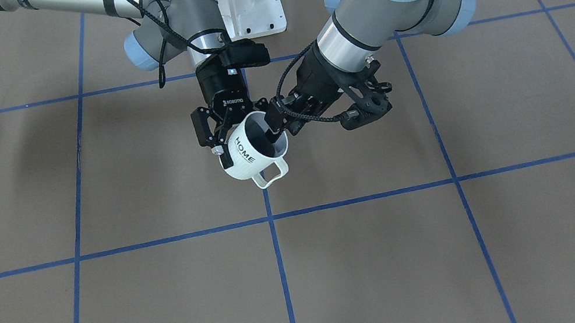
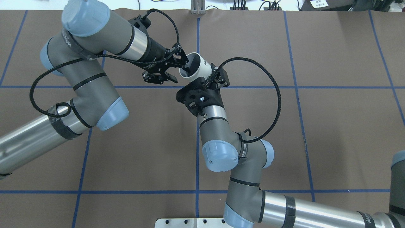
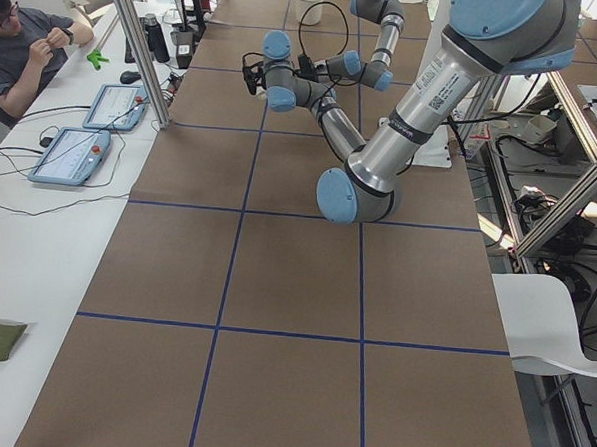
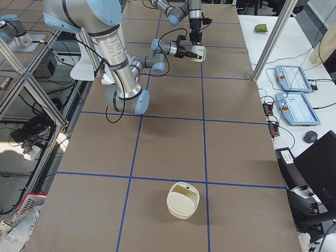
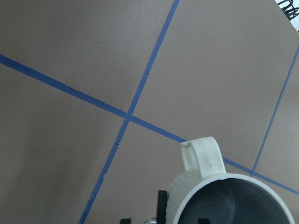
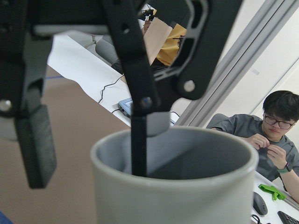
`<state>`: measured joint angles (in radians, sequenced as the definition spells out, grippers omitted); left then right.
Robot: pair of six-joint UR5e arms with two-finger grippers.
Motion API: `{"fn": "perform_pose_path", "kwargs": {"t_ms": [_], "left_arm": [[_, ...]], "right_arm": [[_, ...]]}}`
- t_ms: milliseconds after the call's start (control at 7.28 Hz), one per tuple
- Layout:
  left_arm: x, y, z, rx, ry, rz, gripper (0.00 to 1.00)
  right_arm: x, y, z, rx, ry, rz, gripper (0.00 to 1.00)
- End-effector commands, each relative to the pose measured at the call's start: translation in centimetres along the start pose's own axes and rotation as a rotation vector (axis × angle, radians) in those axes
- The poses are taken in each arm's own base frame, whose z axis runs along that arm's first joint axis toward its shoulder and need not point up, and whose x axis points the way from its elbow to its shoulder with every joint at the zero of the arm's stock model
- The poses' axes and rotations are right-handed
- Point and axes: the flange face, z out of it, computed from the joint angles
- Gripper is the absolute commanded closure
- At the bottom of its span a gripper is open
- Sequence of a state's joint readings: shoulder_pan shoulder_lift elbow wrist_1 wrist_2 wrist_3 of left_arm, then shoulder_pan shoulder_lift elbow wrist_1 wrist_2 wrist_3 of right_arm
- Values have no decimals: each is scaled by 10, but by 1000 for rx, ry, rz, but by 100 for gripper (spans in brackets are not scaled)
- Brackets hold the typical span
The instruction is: Left arm hands cup to right arm to dump lemon
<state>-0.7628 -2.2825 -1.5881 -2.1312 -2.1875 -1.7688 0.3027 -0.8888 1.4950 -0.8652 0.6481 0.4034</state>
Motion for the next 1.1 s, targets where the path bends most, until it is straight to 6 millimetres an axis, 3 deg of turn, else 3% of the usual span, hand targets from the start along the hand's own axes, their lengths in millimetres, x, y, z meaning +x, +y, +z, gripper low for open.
{"fn": "perform_pose_path", "kwargs": {"t_ms": [0, 412, 550, 687, 962], "left_arm": [[-1, 1, 2, -3, -3, 1, 47], [4, 7, 5, -11, 0, 7, 57], [4, 10, 7, -15, -3, -1, 100], [2, 7, 12, -16, -12, 0, 100], [3, 0, 1, -57, -16, -6, 100]], "right_arm": [[-1, 0, -1, 1, -2, 1, 94], [-2, 0, -2, 0, -3, 1, 94], [-3, 1, -3, 0, -4, -1, 94], [-3, 1, -3, 1, -5, 0, 92], [-1, 3, -5, 5, -10, 7, 0]]}}
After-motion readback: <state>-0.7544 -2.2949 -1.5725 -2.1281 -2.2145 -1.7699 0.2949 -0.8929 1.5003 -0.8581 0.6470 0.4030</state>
